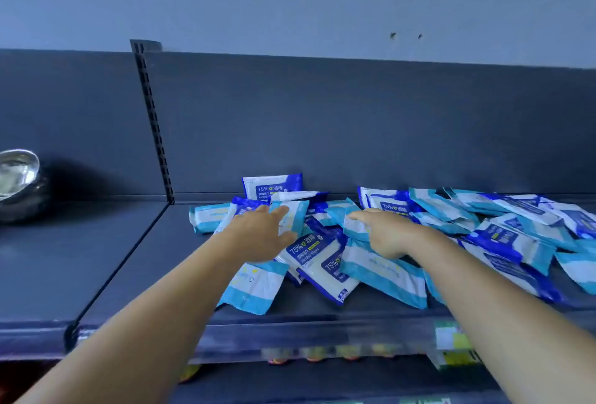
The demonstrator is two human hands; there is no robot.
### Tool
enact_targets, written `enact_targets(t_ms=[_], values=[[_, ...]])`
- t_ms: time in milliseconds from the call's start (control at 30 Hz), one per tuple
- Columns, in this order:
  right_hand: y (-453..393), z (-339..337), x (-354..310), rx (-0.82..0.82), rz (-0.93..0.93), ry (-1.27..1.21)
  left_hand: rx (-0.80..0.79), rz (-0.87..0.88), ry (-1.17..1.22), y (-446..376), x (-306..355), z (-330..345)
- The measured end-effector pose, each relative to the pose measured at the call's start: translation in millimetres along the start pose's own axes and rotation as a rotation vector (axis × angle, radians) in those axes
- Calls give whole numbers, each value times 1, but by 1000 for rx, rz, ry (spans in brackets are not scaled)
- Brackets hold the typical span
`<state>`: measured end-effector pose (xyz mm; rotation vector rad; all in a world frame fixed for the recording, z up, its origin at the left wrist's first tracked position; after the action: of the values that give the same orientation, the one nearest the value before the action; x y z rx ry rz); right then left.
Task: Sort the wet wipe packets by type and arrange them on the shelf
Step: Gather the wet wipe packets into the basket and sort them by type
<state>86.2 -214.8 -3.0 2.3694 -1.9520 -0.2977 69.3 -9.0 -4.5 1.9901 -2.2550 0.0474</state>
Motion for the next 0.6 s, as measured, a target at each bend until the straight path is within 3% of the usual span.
enact_targets(t_ms=[200,333,600], values=[[-28,9,14,-9,4,-35,-61,-132,-71,-35,2,17],[-39,5,29,-20,98,-38,71,-174,-16,-48,2,11],[-44,-4,26,118,118,-75,234,-332,366,-50,-16,6]])
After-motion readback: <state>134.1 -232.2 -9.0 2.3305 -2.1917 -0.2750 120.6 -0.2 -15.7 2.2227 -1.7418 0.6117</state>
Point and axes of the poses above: each hand's wrist, its own y-axis away from the middle knuckle, its own z-axis out of the palm, x = y × z, the point moved 7 cm from there along -y, towards the middle knuckle
